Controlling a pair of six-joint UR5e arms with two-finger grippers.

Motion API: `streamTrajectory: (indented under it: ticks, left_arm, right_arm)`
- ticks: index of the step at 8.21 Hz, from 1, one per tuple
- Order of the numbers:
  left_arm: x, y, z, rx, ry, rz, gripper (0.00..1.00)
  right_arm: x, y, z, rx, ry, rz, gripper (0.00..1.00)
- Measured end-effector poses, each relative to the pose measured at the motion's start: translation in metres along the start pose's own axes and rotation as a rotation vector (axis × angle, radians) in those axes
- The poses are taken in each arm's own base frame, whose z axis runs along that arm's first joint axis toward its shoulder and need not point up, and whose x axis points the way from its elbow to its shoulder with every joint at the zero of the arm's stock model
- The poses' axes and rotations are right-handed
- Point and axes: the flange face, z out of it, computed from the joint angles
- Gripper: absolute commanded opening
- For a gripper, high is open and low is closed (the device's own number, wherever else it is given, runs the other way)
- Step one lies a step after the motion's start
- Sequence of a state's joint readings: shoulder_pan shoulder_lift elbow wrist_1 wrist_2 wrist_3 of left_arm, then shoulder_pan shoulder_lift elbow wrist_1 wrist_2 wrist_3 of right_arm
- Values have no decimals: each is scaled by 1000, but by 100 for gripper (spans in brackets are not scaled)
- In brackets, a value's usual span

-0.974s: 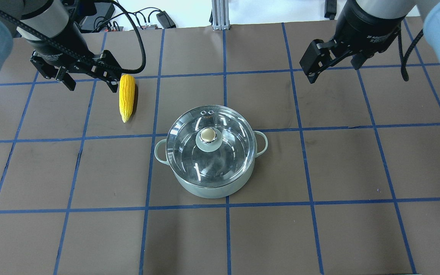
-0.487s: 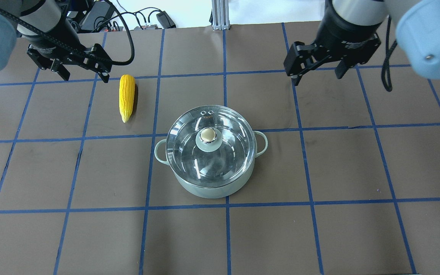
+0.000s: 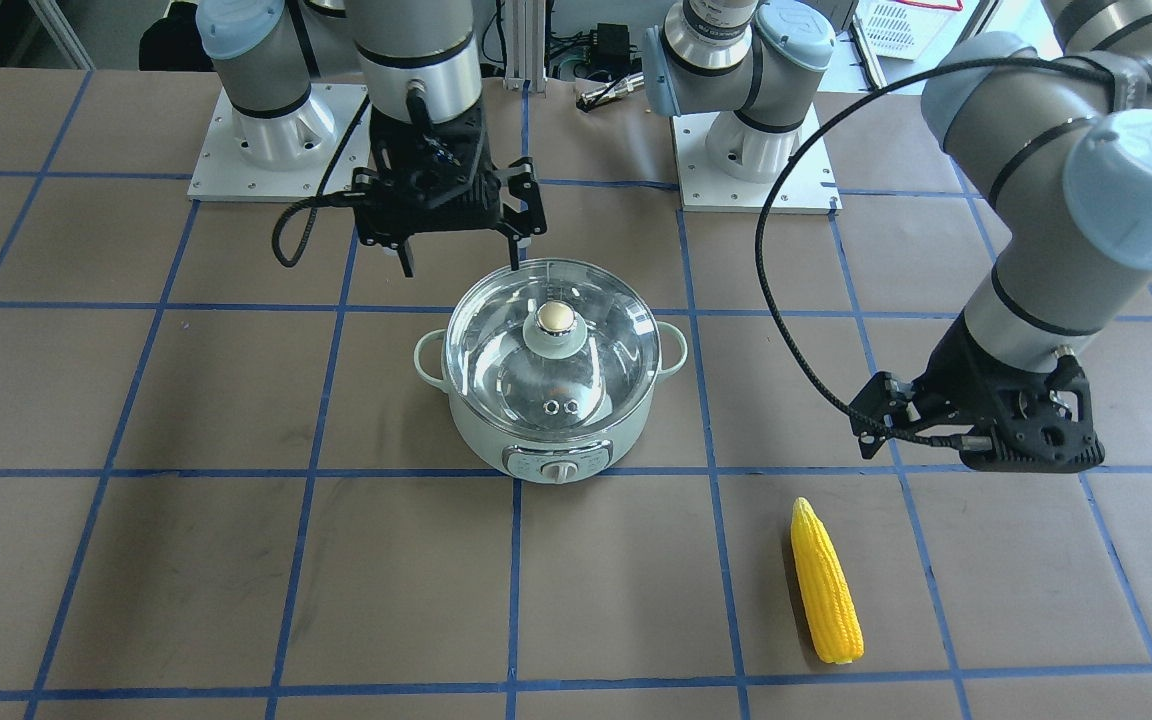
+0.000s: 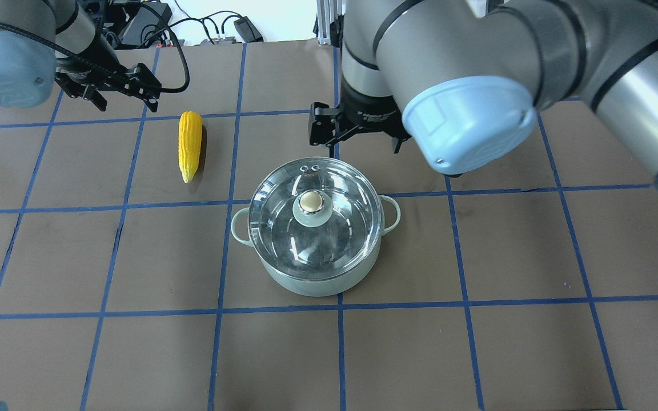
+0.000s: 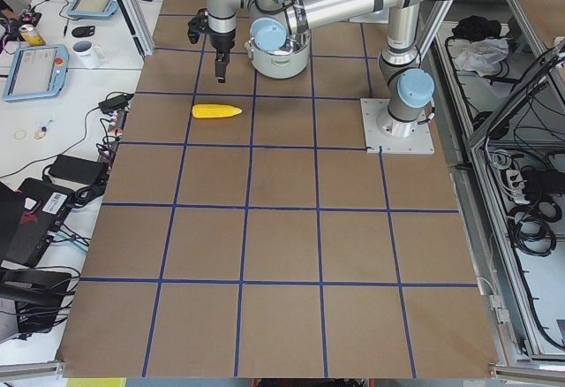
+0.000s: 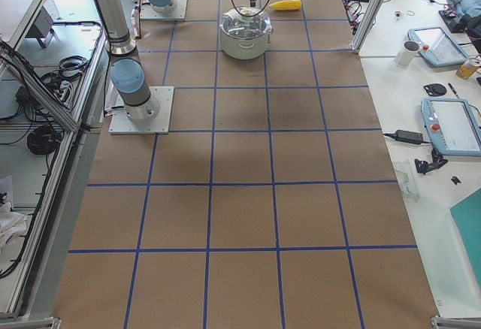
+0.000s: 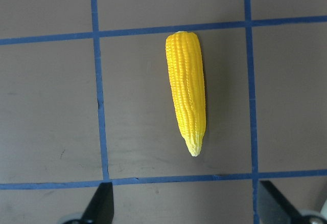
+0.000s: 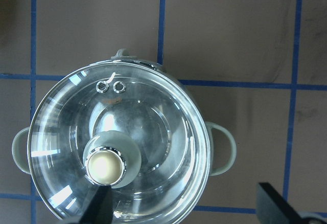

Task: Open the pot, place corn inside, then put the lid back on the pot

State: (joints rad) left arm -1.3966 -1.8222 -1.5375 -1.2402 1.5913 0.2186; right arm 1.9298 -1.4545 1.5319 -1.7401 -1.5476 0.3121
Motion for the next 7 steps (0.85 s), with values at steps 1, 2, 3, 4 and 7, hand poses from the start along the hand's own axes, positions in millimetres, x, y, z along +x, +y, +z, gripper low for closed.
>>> streamTrajectory:
  ticks: [1,2,3,4,7]
  left_arm:
    - [-1,-10,21,0,22,-29,100]
    - [0,-18,41,-3,52,-52,100]
    - [0,-26,60,2,67,-62,100]
    - [-1,-34,78,6,74,-65,100]
    - [-3,-45,127,-21,85,-71,100]
  right_arm:
    - [-20,4,21,-24,6,24,100]
    - [-33,6,41,-49,13,42,100]
    - [-41,8,58,-69,18,65,100]
    - [-51,11,70,-74,21,78,100]
    - [-73,13,102,-90,28,110,100]
